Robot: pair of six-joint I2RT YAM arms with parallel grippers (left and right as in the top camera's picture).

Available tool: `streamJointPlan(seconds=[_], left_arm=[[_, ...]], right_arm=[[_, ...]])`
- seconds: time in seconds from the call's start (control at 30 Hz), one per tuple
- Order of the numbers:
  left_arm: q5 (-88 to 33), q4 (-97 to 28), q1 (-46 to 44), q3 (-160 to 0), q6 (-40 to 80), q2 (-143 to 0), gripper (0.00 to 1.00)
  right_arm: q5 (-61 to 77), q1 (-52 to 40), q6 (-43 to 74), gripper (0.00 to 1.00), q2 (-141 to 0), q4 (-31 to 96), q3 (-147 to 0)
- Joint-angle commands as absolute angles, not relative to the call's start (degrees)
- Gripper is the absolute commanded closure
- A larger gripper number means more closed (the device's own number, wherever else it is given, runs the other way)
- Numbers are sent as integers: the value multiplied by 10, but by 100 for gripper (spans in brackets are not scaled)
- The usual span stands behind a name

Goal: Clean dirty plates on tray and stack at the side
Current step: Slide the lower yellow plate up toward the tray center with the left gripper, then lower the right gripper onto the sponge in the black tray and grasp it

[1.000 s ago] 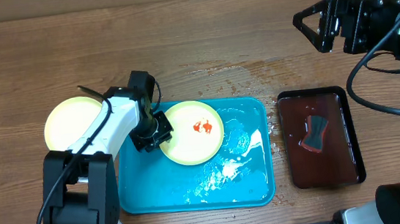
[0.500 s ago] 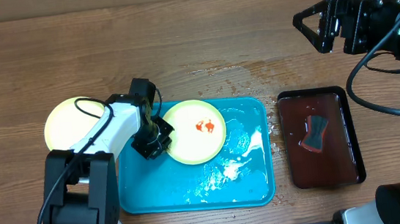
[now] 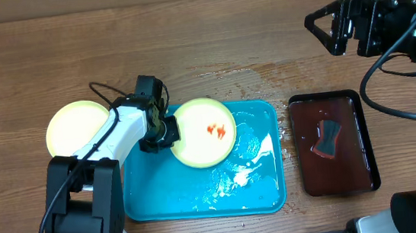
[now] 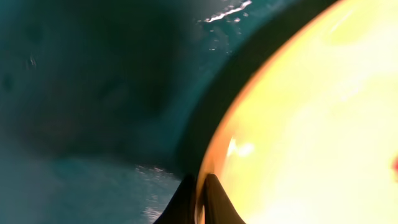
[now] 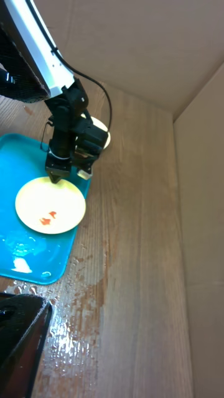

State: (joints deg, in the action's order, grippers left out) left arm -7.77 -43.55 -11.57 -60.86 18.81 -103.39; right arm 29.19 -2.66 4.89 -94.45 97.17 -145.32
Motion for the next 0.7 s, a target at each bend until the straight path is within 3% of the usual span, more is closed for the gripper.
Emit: streamJointPlan(seconds=[0.0,0.13,0.43,0.67], left_arm=[[16,-442,-113,-601,-12,-1042,96],[20,-442,-113,-602,-71,-1042,96],[-15,-438,-138,-610,-21,-1042,96],[-6,-431,-191,-610,-15,-1042,96]], right_arm=[[296,-29,46,0,-945,971,-1430],[281,-30,47,0,-945,971,-1372],[125,-29,170,0,-945,962,-1136],[116,-29,234,0,-945,858,-923]])
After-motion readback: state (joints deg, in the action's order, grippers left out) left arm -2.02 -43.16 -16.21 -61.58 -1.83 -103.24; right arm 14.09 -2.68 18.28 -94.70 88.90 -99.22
